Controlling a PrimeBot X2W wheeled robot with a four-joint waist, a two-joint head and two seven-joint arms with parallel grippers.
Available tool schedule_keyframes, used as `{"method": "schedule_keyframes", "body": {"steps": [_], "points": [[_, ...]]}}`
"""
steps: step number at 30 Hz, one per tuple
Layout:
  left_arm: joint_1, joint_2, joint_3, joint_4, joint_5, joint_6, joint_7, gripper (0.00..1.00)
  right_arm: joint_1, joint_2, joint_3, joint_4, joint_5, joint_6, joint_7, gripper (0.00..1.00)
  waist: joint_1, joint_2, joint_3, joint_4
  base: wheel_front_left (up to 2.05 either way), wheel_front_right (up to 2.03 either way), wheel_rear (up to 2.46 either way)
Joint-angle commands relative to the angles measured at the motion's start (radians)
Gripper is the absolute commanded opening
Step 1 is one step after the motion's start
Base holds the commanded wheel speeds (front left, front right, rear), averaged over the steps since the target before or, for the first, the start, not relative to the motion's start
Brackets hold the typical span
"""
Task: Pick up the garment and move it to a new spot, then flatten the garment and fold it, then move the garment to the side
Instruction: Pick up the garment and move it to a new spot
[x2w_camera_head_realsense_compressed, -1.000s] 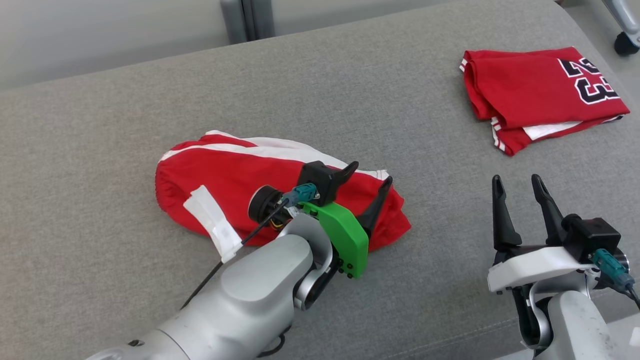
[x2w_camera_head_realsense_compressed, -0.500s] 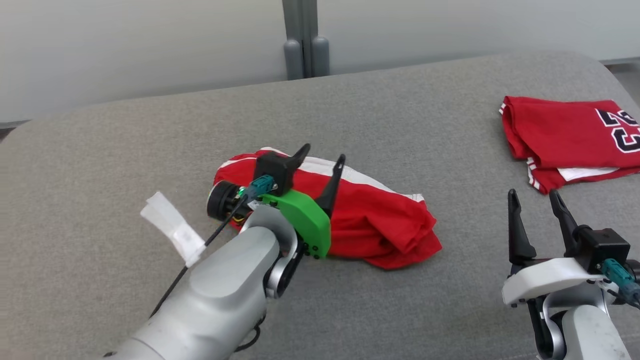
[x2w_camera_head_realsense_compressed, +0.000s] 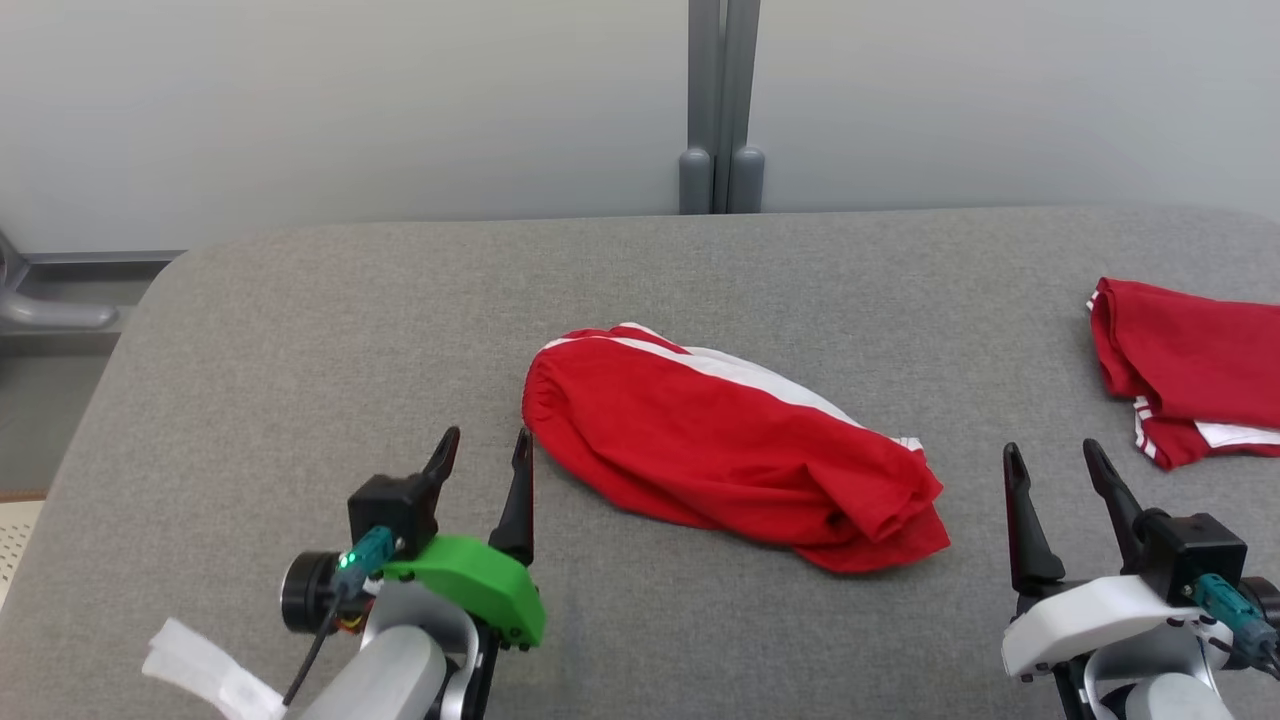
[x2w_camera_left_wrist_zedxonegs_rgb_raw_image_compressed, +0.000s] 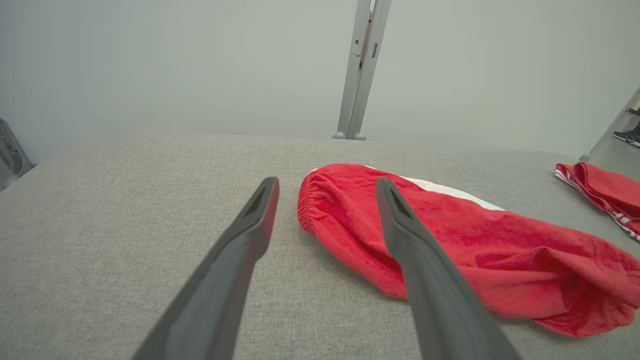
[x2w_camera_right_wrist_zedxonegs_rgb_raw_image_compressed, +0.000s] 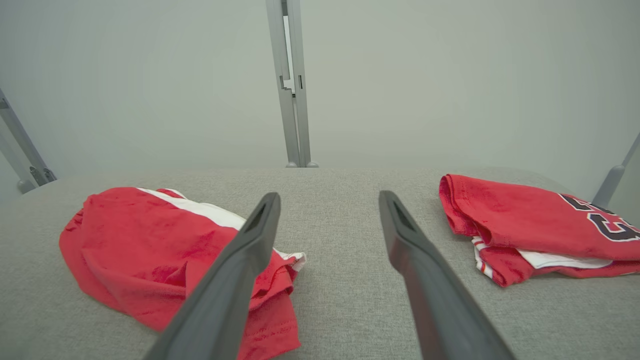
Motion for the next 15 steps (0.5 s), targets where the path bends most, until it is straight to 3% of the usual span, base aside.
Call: {"method": "schedule_keyframes", "body": {"steps": [1, 8, 15], "points": [[0.051, 0.008, 0.023, -0.025, 0.028, 0.009, 0.000, 1.00, 0.022, -0.003, 0.005, -0.003, 0.015, -0.002, -0.003, 1.00, 0.0000, 0.0000, -0.015, 0.010, 0.00, 0.00, 0.00], [0.242, -0.006, 0.162, -0.152, 0.115, 0.032, 0.000, 1.00, 0.075, -0.003, 0.027, 0.002, 0.074, -0.002, -0.024, 1.00, 0.0000, 0.0000, -0.024, 0.006, 0.00, 0.00, 0.00], [0.305, -0.025, 0.207, -0.181, 0.181, 0.013, 0.000, 1.00, 0.086, -0.003, 0.053, 0.013, 0.085, -0.002, -0.033, 1.00, 0.0000, 0.0000, -0.024, 0.002, 0.00, 0.00, 0.00]]}}
